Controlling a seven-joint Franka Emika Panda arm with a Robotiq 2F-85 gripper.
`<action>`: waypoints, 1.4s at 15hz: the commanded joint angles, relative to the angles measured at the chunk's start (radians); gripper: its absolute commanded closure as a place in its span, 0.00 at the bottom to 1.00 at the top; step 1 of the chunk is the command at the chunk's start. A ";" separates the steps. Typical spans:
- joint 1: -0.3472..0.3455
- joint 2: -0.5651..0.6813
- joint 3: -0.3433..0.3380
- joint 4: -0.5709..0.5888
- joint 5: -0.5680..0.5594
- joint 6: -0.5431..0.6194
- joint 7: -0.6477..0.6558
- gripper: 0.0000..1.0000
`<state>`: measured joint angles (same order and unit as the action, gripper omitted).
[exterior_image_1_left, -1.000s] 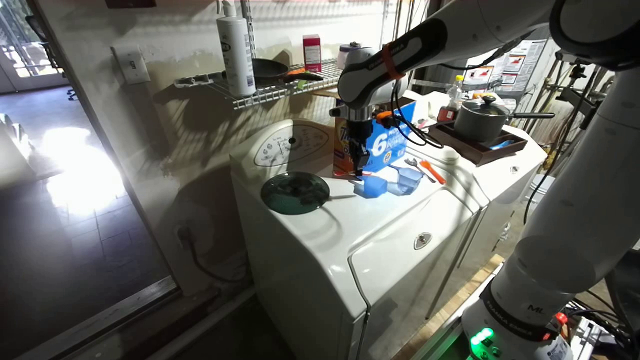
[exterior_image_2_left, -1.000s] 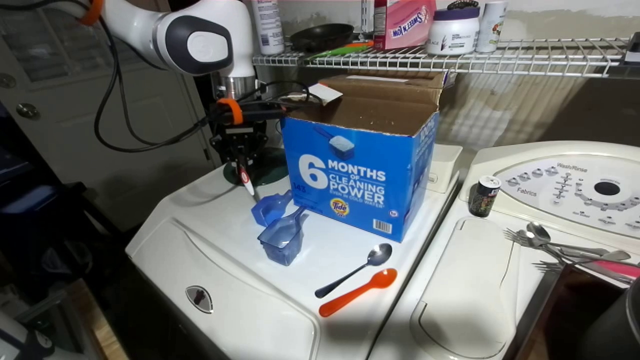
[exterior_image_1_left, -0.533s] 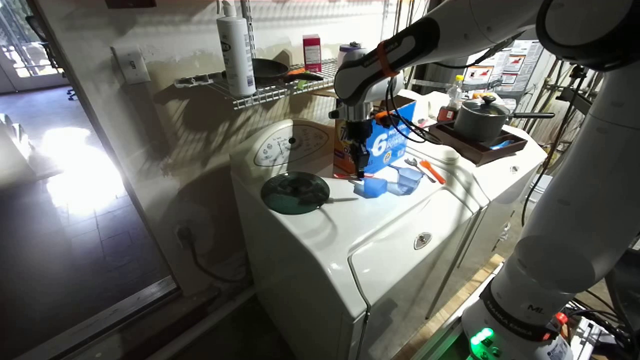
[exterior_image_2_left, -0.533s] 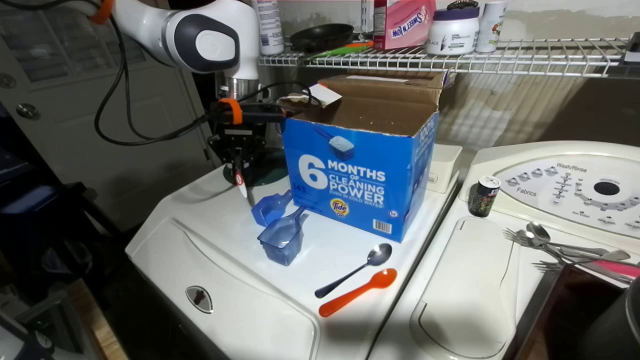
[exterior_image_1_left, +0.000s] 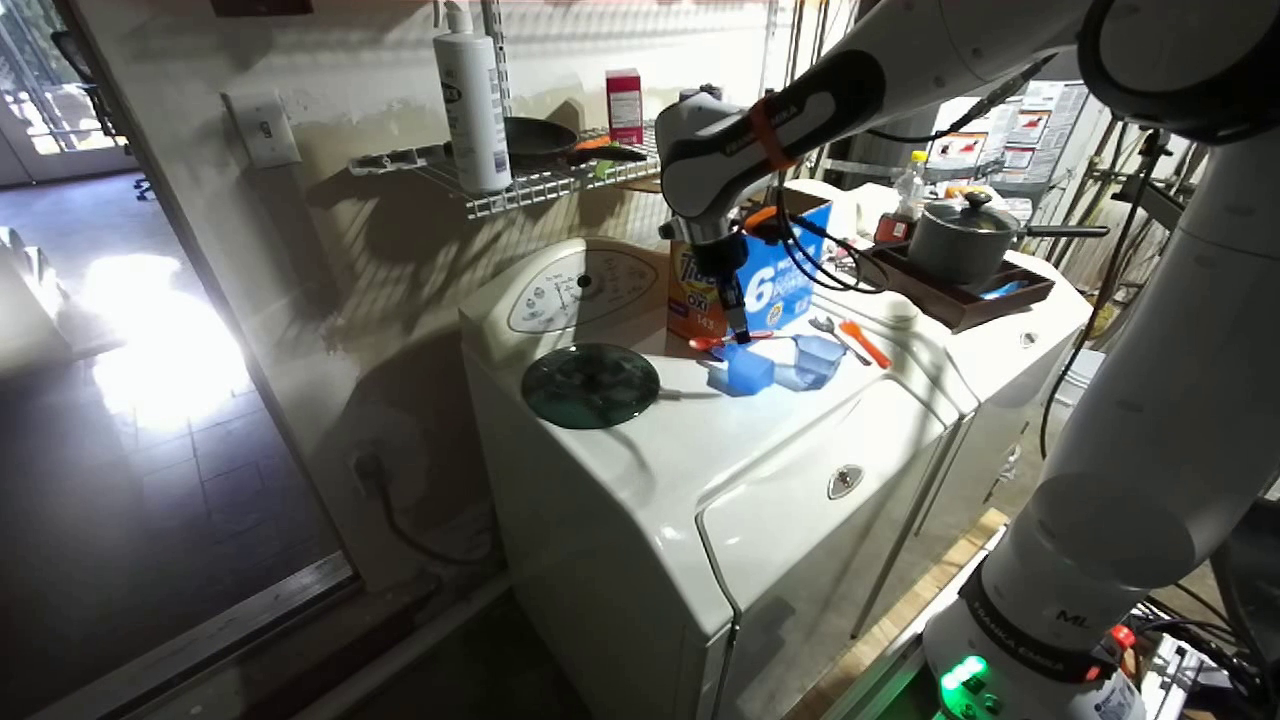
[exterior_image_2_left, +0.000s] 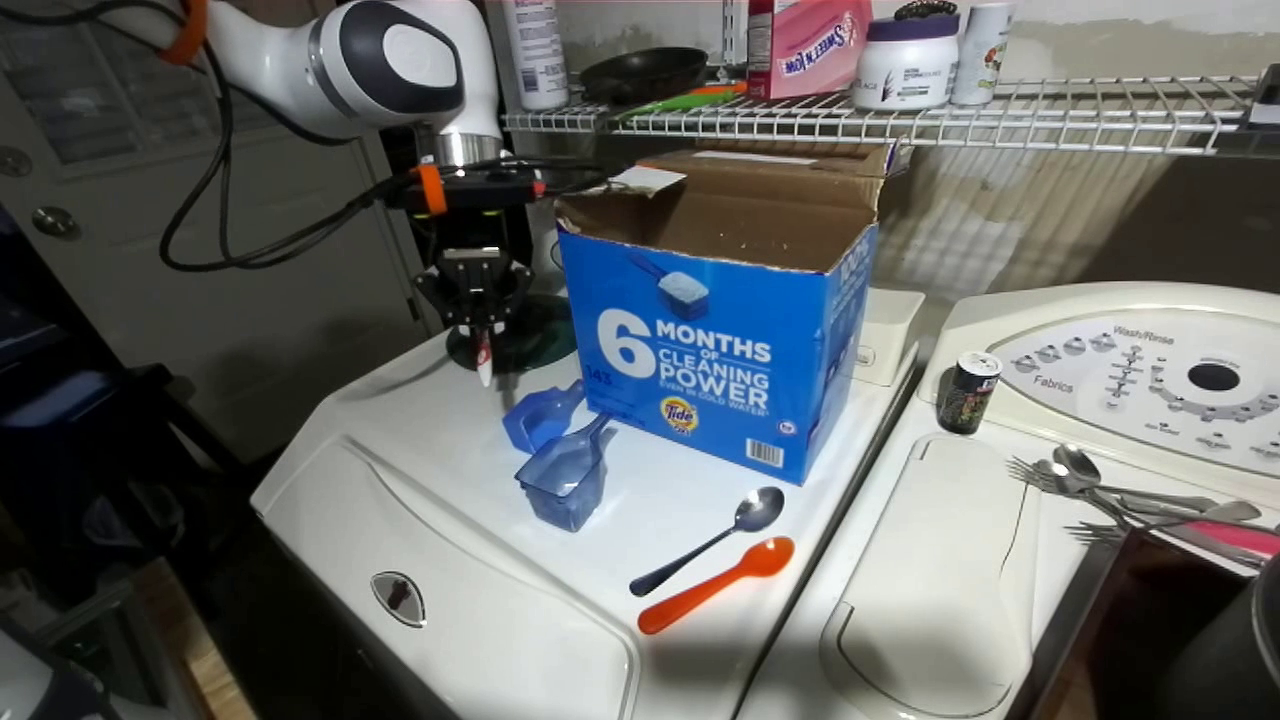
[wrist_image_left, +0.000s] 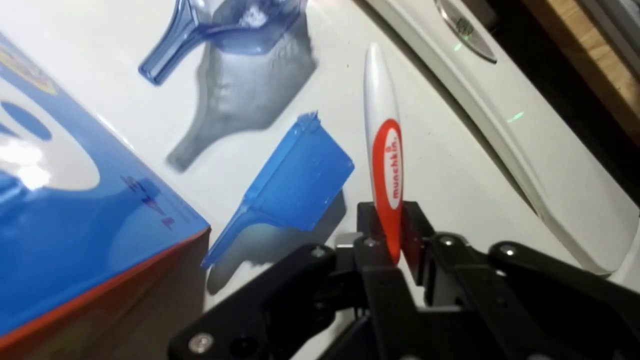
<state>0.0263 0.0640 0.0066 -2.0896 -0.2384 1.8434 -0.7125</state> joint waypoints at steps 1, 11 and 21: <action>0.015 0.017 0.017 0.056 -0.111 -0.167 0.146 0.96; 0.020 0.017 0.052 0.081 -0.120 -0.174 0.136 0.96; 0.006 0.016 0.053 0.031 0.003 0.055 0.107 0.96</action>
<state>0.0392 0.0754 0.0605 -2.0411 -0.2829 1.8258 -0.5830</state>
